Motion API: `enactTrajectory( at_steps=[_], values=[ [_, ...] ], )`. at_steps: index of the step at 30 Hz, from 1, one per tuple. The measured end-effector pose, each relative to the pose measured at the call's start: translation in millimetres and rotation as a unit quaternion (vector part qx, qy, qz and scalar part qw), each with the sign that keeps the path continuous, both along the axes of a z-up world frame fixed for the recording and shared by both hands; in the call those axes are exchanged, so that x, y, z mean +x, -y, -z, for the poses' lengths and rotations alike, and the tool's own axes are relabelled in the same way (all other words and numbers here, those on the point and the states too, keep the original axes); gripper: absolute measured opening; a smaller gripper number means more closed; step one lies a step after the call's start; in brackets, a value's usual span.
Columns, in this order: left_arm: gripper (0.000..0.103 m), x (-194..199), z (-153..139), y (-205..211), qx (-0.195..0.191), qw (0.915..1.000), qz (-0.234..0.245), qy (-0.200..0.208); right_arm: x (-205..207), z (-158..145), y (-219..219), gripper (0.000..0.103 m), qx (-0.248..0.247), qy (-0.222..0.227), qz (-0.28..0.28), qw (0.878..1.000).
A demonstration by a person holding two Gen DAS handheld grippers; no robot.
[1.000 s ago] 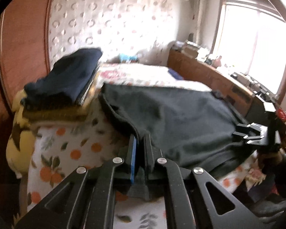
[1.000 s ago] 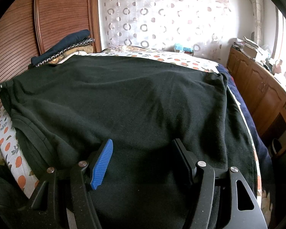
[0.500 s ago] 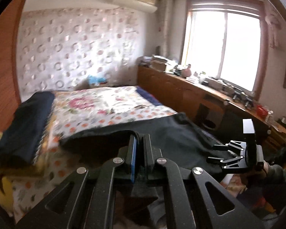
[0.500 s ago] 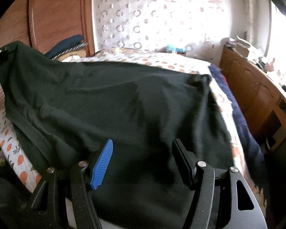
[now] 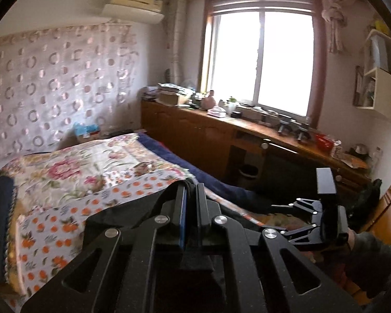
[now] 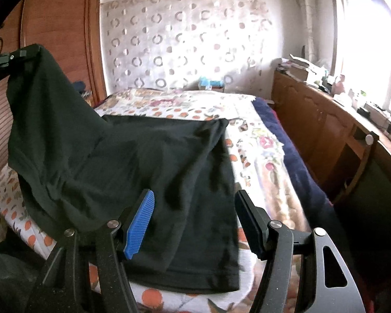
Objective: Fold small clothes
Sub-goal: 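Fold the shirt over with the left tool while the right tool presses it flat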
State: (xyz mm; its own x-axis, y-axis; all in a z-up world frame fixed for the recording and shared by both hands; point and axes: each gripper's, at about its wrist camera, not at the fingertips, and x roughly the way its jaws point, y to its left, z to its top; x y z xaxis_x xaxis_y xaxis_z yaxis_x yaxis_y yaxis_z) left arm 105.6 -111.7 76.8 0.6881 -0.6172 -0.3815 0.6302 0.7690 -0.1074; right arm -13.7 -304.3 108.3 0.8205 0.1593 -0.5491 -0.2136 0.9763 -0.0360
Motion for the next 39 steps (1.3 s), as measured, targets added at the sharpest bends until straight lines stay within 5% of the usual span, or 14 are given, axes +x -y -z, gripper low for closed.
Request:
enactTrajectory(
  at_steps=[6, 8, 16, 29, 39],
  values=[
    [0.014, 4.4, 13.0, 28.4, 0.025, 0.9993, 0.013, -0.024, -4.9, 6.6, -4.2, 0.066, 0.002, 0.005, 0.000, 1.000],
    [0.043, 1.8, 19.6, 28.9, 0.028, 0.9991, 0.013, -0.028, -3.4, 11.7, -6.0, 0.066, 0.000, 0.003, -0.002, 1.000],
    [0.077, -0.8, 40.3, -8.0, 0.033, 0.9981, -0.036, -0.038, 9.8, 12.4, -18.1, 0.066, -0.001, -0.002, -0.023, 1.000],
    [0.077, -13.1, 68.9, -96.2, 0.048, 0.9856, -0.155, -0.049, 52.9, 8.0, -88.5, 0.066, -0.025, -0.012, -0.118, 0.993],
    [0.077, -15.2, 74.1, -141.5, 0.040, 0.9778, -0.199, -0.050, 97.3, 13.4, -172.6, 0.066, -0.051, -0.046, -0.222, 0.973]
  ],
)
